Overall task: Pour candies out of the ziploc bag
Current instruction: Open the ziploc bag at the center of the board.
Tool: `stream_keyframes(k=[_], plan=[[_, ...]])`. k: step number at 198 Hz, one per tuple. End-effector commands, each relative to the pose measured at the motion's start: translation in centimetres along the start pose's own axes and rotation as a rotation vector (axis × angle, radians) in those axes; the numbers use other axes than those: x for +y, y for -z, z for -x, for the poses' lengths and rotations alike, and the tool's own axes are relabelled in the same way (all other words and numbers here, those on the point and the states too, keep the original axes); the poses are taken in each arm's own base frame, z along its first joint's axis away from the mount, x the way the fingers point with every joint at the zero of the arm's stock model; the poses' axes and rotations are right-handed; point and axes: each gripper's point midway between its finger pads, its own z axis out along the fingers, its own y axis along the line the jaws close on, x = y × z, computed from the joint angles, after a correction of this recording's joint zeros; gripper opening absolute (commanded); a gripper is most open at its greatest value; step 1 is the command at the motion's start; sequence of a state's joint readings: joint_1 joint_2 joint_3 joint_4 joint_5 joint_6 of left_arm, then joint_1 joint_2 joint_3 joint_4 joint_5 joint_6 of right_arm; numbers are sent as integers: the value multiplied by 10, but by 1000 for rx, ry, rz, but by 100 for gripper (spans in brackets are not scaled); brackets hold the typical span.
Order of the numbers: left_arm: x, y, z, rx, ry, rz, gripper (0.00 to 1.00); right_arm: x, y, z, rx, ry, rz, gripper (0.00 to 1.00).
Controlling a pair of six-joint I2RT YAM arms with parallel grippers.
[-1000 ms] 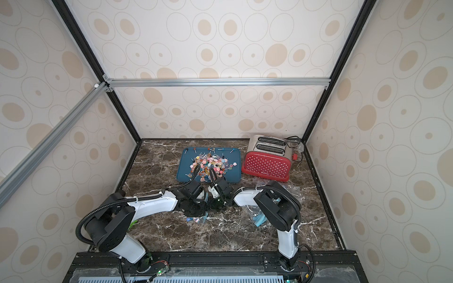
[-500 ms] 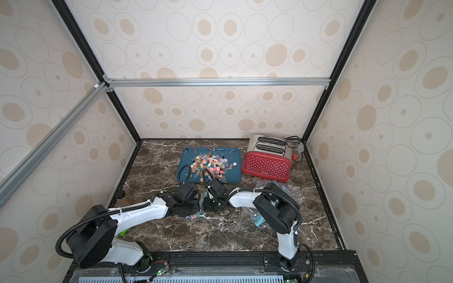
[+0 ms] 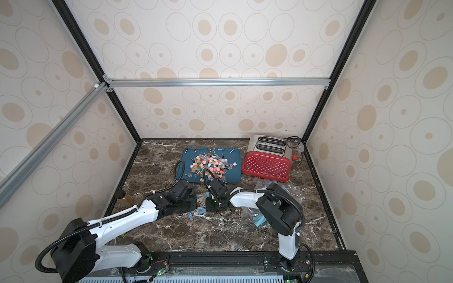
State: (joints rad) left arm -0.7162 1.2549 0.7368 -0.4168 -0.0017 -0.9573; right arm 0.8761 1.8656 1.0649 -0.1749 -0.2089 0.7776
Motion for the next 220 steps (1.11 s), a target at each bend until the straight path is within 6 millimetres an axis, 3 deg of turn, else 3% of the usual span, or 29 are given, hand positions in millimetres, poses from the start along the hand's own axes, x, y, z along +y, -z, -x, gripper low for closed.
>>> stream_keyframes(k=[1, 46, 74, 98, 119, 144, 179, 220], plan=[[0, 20, 16, -57, -38, 32, 0, -36, 2, -19, 51, -34, -150, 0], [-13, 20, 15, -21, -69, -4, 0, -30, 14, -14, 32, -29, -142, 0], [-20, 11, 9, 29, -95, -21, 0, -24, 35, -5, -6, -9, -140, 24], [-25, 4, 4, 59, -104, -34, 0, -22, 56, 2, -38, -23, -118, 37], [-27, 1, 3, 63, -104, -39, 0, -23, 72, 8, -71, -62, -81, 40], [-28, 0, 1, 72, -108, -45, 0, -7, 85, 16, -104, -123, 50, 43], [-29, -4, -4, 101, -111, -49, 0, 28, 89, 32, -115, -229, 248, 70], [-33, -7, -8, 116, -113, -65, 0, 51, 75, 46, -97, -371, 393, 72]])
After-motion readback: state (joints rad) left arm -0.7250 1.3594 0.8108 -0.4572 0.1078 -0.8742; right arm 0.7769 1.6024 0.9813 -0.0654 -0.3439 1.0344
